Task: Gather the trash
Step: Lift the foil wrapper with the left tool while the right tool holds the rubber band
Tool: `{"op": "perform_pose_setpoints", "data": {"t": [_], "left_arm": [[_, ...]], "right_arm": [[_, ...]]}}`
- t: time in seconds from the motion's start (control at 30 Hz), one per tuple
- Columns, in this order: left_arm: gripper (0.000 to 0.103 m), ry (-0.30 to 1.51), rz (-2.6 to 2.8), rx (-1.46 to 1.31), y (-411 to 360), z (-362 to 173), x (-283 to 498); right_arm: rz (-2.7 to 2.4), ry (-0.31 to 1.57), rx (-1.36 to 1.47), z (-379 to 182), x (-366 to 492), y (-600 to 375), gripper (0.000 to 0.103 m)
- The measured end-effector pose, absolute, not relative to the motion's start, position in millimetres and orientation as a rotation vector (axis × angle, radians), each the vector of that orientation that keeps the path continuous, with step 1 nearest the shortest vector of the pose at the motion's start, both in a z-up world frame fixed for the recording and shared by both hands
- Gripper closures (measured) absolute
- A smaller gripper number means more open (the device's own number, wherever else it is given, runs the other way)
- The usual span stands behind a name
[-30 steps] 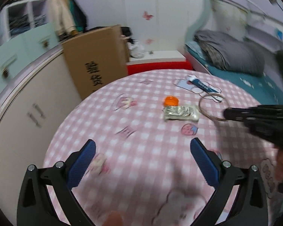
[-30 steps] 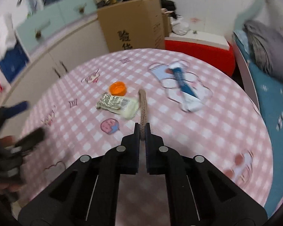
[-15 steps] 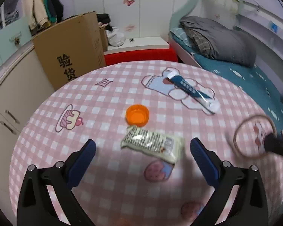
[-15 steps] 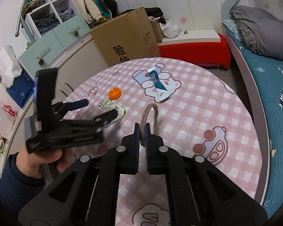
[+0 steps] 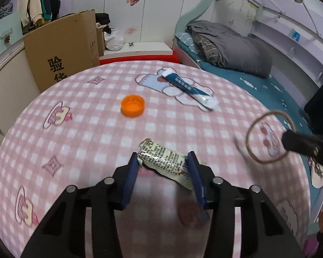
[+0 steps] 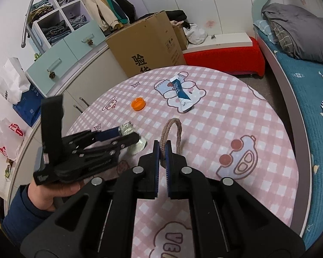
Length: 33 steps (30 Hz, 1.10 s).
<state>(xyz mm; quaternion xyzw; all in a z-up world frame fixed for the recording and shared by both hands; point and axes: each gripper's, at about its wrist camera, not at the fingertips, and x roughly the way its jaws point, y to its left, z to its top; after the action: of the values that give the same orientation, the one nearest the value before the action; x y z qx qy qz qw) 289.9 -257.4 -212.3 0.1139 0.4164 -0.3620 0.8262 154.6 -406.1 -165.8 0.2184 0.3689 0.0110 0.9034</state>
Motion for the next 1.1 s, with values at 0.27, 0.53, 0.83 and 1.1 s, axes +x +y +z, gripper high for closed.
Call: {"op": "perform_pose_setpoints", "data": {"t": [0.27, 0.53, 0.83, 1.1], "left_arm": [[0.059, 0.875, -0.852, 0.169, -217, -205, 250], [0.084, 0.810, -0.757, 0.085, -130, -177, 217], [0.045, 0.809, -0.697, 0.057, -63, -177, 204], [0.022, 0.734, -0.970, 0.393, -121, -184, 206]], "right_arm": [[0.021, 0.767, 0.447, -161, 140, -396, 0.098], [0.094, 0.766, 0.422, -148, 141, -350, 0.098], [0.163, 0.775, 0.361, -137, 151, -284, 0.098], [0.090, 0.775, 0.363, -133, 131, -303, 0.098]]}}
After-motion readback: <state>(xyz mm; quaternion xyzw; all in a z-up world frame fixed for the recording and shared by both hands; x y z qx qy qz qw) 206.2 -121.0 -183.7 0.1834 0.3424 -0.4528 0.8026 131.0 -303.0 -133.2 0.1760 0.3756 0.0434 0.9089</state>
